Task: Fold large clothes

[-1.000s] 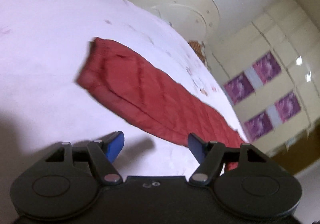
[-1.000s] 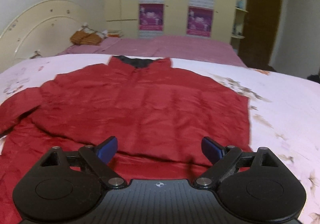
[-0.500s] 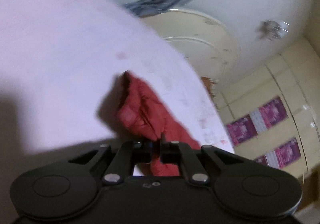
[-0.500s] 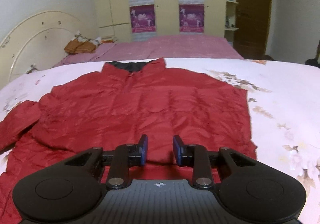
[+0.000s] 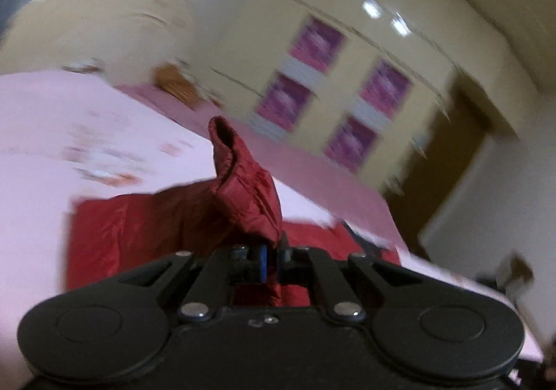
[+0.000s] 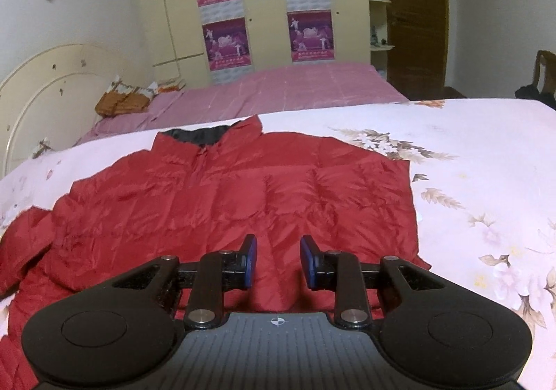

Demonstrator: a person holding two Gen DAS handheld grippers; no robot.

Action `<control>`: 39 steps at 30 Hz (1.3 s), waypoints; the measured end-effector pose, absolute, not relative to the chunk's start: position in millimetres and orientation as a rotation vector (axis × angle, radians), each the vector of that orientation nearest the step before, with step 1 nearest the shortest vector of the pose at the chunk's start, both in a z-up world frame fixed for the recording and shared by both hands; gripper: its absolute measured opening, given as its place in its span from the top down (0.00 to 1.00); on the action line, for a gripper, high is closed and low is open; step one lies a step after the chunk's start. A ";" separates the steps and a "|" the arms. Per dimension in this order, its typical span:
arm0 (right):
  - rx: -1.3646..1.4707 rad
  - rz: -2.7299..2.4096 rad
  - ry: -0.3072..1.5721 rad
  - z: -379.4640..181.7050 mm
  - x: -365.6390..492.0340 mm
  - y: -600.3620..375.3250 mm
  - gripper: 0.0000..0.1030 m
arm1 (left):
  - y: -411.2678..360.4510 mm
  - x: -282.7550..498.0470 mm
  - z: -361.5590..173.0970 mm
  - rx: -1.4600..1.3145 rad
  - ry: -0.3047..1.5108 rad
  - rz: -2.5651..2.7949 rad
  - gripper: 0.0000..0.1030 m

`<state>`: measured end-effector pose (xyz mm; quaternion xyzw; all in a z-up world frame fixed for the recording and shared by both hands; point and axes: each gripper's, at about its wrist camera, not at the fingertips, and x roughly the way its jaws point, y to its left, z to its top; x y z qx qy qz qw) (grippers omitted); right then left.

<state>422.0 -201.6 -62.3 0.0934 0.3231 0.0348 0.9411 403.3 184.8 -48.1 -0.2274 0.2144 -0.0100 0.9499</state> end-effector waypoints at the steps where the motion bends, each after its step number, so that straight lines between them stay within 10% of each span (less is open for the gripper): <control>1: 0.198 0.068 0.658 -61.9 422.7 -205.0 0.72 | 168.3 412.3 -49.4 -0.441 0.458 -0.060 0.96; 26: 0.331 -0.043 0.628 -64.9 403.9 -314.4 0.73 | -42.6 479.1 -113.9 -0.172 0.716 -0.488 0.94; 28: 0.329 -0.040 0.612 -62.0 401.4 -316.5 0.72 | -51.4 476.4 -114.6 -0.165 0.729 -0.544 0.82; 30: 0.320 -0.034 0.579 -56.6 398.8 -313.5 0.72 | -53.6 463.3 -107.5 -0.137 0.689 -0.544 0.37; 33: 0.305 -0.010 0.554 -51.7 400.4 -304.3 0.27 | -33.8 443.2 -94.7 -0.133 0.634 -0.491 0.30; 39: 0.345 0.085 0.596 -53.7 414.0 -280.9 0.25 | 68.4 424.3 -92.7 -0.175 0.592 -0.204 0.40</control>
